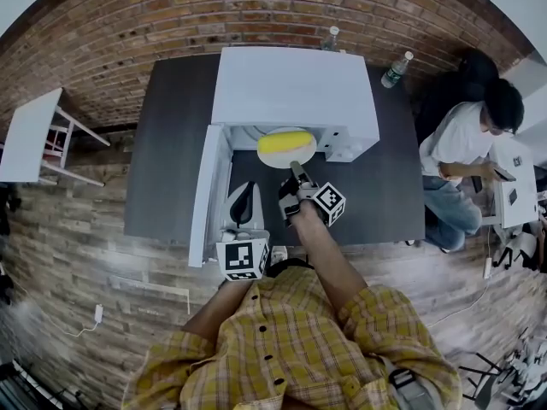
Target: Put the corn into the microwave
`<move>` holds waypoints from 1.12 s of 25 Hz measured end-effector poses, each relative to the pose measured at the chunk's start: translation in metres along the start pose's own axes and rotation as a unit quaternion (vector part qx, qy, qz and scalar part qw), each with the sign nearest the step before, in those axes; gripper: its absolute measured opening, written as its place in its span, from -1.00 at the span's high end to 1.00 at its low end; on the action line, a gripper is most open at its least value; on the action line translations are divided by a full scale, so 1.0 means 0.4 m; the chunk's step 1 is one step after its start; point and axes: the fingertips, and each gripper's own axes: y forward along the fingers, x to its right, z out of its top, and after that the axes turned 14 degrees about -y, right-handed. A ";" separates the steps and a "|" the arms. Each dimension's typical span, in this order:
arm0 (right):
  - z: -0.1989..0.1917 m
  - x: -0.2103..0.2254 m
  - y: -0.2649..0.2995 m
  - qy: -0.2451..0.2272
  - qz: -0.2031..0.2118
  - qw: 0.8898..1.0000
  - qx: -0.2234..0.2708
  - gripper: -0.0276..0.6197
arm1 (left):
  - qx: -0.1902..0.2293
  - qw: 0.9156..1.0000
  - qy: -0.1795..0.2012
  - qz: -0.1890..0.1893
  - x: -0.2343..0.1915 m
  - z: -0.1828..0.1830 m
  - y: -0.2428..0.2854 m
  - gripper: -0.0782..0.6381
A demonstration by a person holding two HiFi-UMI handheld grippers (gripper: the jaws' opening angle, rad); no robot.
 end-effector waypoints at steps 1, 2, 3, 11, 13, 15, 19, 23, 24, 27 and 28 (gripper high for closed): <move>0.001 0.008 0.009 0.000 -0.001 1.000 0.000 0.86 | 0.000 1.000 -0.001 0.001 -0.001 -0.001 0.005 0.79; 0.001 0.016 0.018 0.001 -0.002 1.000 0.001 0.86 | 0.000 1.000 -0.001 0.001 -0.003 -0.001 0.010 0.79; 0.002 0.024 0.027 0.003 -0.003 1.000 0.001 0.86 | -0.001 1.000 -0.001 0.001 -0.004 -0.002 0.015 0.79; 0.006 0.089 0.088 0.018 -0.027 0.999 0.000 0.86 | -0.005 1.000 0.000 0.005 -0.019 -0.009 0.049 0.79; 0.005 0.104 0.097 0.021 -0.035 0.999 -0.003 0.86 | -0.007 1.000 -0.001 0.005 -0.021 -0.012 0.058 0.79; 0.006 0.118 0.105 0.023 -0.042 0.999 -0.004 0.86 | -0.009 1.000 -0.001 0.007 -0.024 -0.015 0.066 0.79; 0.009 0.145 0.121 0.025 -0.051 0.998 -0.005 0.86 | -0.013 1.000 0.001 0.008 -0.026 -0.020 0.083 0.79; 0.007 0.156 0.135 0.020 -0.059 0.998 -0.014 0.87 | -0.018 1.000 -0.001 0.011 -0.030 -0.025 0.095 0.79; 0.006 0.157 0.139 0.021 -0.061 0.998 -0.015 0.88 | -0.020 1.000 -0.002 0.012 -0.032 -0.027 0.097 0.79; 0.005 0.154 0.153 0.022 -0.062 0.998 -0.016 0.88 | -0.026 0.999 -0.003 0.019 -0.042 -0.041 0.102 0.79; 0.004 0.154 0.156 0.022 -0.063 0.998 -0.016 0.88 | -0.028 0.999 -0.002 0.022 -0.045 -0.046 0.102 0.79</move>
